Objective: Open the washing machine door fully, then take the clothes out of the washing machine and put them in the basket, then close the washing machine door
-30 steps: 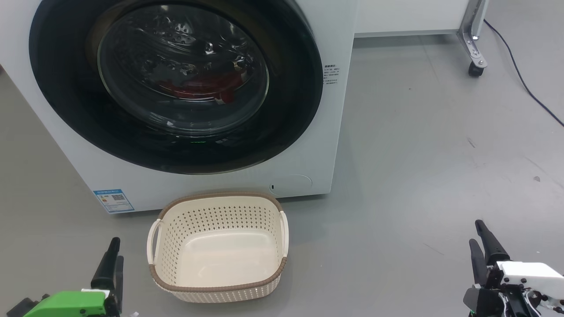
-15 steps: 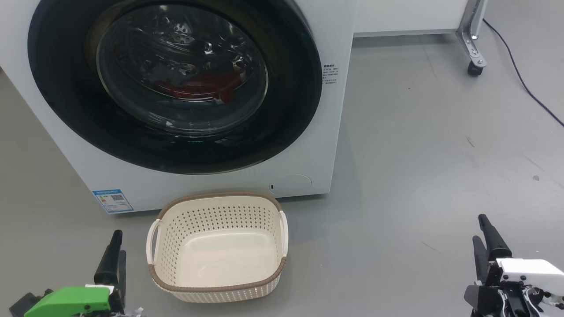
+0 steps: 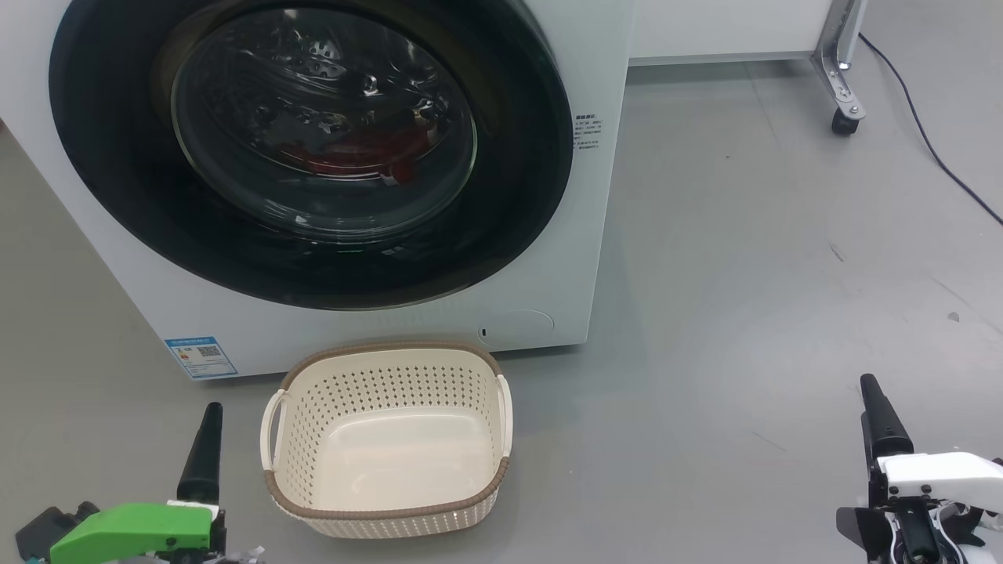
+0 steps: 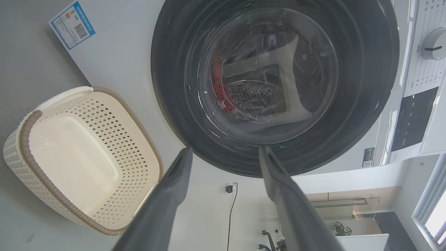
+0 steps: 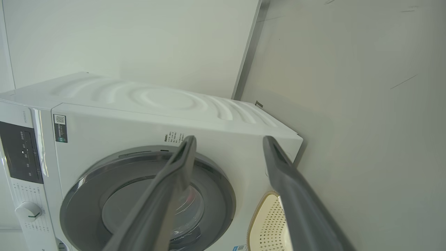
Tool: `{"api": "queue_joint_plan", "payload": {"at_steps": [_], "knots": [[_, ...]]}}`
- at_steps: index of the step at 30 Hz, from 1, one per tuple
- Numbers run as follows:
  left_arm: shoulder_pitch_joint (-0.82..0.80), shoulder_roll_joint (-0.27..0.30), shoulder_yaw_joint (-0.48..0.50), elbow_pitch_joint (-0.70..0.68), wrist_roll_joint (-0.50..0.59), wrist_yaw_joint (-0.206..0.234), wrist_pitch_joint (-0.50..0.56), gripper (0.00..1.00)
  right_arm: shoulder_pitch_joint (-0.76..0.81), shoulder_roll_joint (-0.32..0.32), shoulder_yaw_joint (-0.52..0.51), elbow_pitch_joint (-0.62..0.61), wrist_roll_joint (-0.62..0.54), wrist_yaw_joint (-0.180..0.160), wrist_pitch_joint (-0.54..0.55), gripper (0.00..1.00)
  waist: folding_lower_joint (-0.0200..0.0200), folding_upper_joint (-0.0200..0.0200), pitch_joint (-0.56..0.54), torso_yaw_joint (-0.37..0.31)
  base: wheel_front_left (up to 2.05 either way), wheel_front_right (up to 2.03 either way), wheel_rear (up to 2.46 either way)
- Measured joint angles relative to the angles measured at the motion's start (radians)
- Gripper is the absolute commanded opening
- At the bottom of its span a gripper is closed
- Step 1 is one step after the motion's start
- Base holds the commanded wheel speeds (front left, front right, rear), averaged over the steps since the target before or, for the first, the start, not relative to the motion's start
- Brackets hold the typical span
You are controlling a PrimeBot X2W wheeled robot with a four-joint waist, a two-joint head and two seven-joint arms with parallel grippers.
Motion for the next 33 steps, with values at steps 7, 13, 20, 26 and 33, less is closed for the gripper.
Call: {"api": "queue_joint_plan", "payload": {"at_steps": [7,13,20,26,33], "knots": [[-0.002,0.023,-0.027,0.003,0.091,0.000,-0.032,1.00,-0.001,-0.031,0.033,-0.002,-0.126,0.000,-0.032,1.00,0.0000,0.0000,0.000,0.001,0.00,0.00,0.00],[-0.023,0.053,-0.065,0.003,0.233,0.016,-0.061,1.00,-0.003,-0.062,0.073,-0.013,-0.272,-0.020,-0.055,1.00,0.0000,0.0000,0.000,0.002,0.00,0.00,0.00],[-0.032,0.071,-0.110,0.001,0.371,0.044,-0.082,1.00,-0.008,-0.080,0.118,-0.025,-0.418,-0.048,-0.078,1.00,0.0000,0.0000,0.000,0.002,0.00,0.00,0.00],[-0.037,0.076,-0.129,-0.015,0.469,0.061,-0.100,1.00,-0.010,-0.086,0.144,-0.032,-0.508,-0.063,-0.096,1.00,0.0000,0.0000,0.000,0.001,0.00,0.00,0.00],[-0.037,0.078,-0.167,-0.022,0.593,0.087,-0.123,1.00,-0.010,-0.090,0.185,-0.036,-0.621,-0.088,-0.118,1.00,0.0000,-0.0001,0.001,0.000,0.00,0.00,0.00]]}}
